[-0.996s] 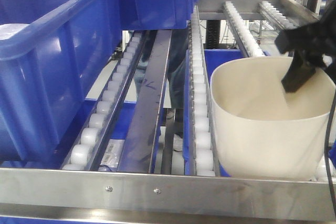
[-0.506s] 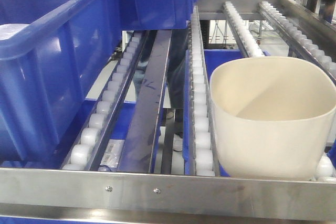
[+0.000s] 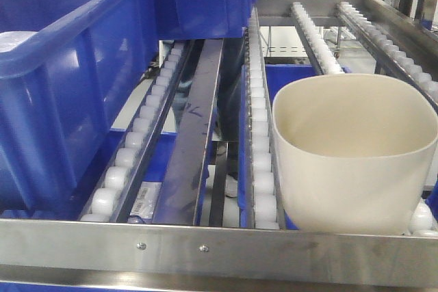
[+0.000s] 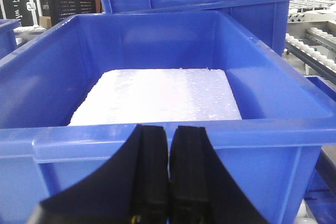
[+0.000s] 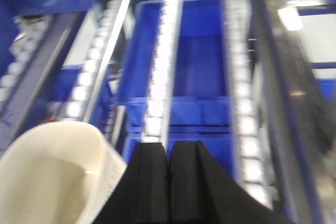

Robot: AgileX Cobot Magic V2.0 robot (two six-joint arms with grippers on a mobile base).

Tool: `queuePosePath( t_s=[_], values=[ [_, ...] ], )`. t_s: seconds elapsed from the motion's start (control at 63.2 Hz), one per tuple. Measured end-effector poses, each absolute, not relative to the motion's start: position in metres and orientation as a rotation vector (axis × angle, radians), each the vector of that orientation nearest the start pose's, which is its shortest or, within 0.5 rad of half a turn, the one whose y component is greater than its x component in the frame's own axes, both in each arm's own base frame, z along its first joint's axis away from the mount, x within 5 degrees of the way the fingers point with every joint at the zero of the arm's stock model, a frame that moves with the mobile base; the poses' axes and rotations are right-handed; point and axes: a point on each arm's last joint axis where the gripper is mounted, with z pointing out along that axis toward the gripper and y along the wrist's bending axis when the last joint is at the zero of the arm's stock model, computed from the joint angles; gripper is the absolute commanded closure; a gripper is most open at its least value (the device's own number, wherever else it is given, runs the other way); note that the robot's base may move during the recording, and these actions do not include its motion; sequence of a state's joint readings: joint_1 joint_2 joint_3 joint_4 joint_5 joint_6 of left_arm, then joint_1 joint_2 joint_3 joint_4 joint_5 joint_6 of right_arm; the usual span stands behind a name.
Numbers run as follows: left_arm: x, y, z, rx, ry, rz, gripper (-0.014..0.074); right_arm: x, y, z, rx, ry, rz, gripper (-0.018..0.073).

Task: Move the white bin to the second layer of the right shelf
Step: 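Open the right gripper and lift it off the bin rim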

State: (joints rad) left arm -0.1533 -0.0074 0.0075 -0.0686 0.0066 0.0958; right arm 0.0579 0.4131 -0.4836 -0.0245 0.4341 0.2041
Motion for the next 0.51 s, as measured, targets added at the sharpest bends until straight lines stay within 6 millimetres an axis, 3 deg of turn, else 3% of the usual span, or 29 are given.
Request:
queuePosePath(
  t_s=[0.506],
  values=[
    [0.0553,-0.0086,0.2105,0.135,1.485,-0.102,0.0512,0.0812,0.0033,0.3059,0.127,1.851,0.154,0.0503]
  ],
)
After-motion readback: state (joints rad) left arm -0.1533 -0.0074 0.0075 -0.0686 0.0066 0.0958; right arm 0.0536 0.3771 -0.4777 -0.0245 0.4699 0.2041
